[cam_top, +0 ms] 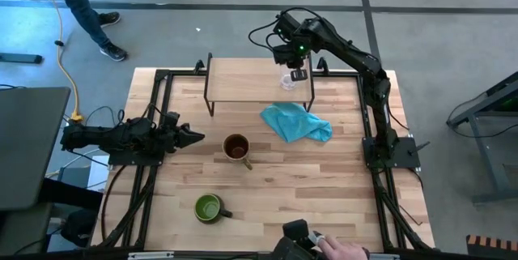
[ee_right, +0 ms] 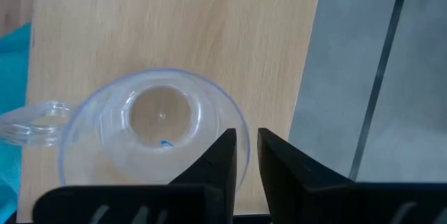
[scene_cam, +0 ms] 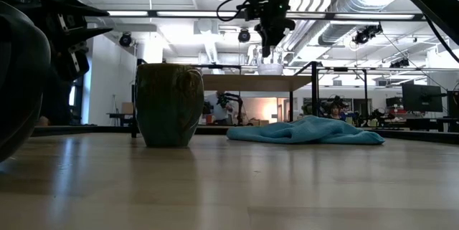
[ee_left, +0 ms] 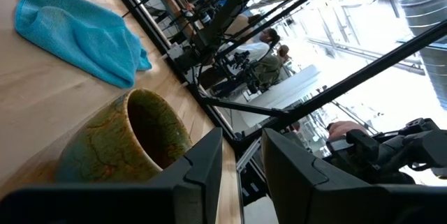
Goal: Stack small to large cups/mugs on shelf
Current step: Put the transparent mug on the shelf, then put the black mug on the shelf
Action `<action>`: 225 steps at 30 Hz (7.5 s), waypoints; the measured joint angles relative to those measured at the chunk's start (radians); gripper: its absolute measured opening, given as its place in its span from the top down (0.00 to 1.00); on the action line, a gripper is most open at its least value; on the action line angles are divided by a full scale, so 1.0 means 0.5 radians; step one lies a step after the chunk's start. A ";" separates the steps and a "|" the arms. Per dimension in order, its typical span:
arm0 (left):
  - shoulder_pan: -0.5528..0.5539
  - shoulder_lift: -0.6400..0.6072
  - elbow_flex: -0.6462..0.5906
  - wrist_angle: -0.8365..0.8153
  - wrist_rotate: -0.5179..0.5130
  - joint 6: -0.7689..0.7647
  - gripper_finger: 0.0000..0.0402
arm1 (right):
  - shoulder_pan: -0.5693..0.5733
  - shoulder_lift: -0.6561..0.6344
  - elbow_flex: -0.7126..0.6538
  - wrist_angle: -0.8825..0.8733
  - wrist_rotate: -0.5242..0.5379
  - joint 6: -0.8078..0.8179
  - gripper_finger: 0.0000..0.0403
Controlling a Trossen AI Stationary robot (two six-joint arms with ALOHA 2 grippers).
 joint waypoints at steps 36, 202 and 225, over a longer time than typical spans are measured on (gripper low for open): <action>0.000 0.000 0.000 -0.001 0.000 -0.001 0.78 | 0.007 0.000 0.000 -0.003 0.060 0.008 0.68; 0.000 0.000 0.000 -0.008 0.030 -0.005 0.78 | 0.181 -1.409 -0.016 0.170 -1.410 1.221 0.68; 0.000 0.000 0.000 -0.007 0.030 -0.002 0.78 | 0.550 -2.661 -2.141 2.195 -0.939 1.749 0.68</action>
